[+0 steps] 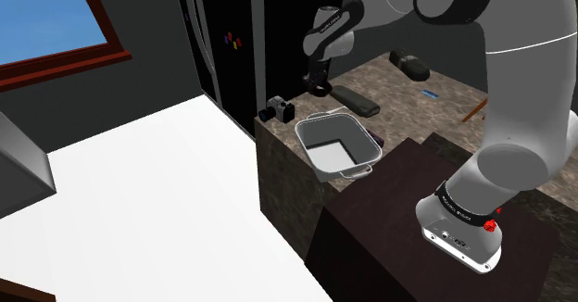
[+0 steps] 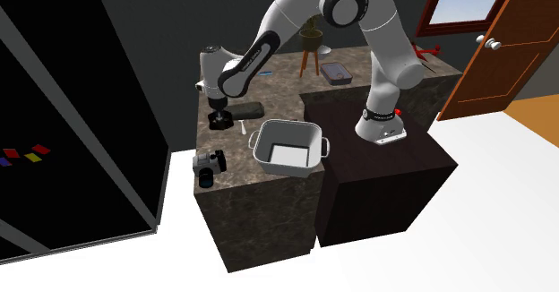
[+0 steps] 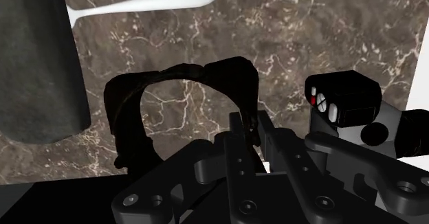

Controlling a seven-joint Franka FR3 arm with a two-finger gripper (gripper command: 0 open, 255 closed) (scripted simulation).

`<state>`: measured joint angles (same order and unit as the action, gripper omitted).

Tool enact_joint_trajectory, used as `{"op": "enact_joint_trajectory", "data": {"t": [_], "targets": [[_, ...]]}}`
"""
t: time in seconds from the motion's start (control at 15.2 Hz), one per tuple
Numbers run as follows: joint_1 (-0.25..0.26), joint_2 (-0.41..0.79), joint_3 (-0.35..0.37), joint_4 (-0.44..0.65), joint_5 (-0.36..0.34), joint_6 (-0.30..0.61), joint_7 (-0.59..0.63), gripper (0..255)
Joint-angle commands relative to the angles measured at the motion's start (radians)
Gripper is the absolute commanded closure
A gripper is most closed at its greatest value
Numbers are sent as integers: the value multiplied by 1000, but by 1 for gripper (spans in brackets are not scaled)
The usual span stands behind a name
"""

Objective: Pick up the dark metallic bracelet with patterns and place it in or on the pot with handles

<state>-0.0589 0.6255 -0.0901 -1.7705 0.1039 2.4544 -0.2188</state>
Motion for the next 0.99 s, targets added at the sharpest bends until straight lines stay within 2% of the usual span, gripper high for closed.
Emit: {"op": "enact_joint_trajectory", "data": {"t": [0.0, 0.92], "targets": [[0, -21, -2, -5, -2, -17, 0, 255], [8, -140, -15, 13, -20, -153, 13, 255]]}}
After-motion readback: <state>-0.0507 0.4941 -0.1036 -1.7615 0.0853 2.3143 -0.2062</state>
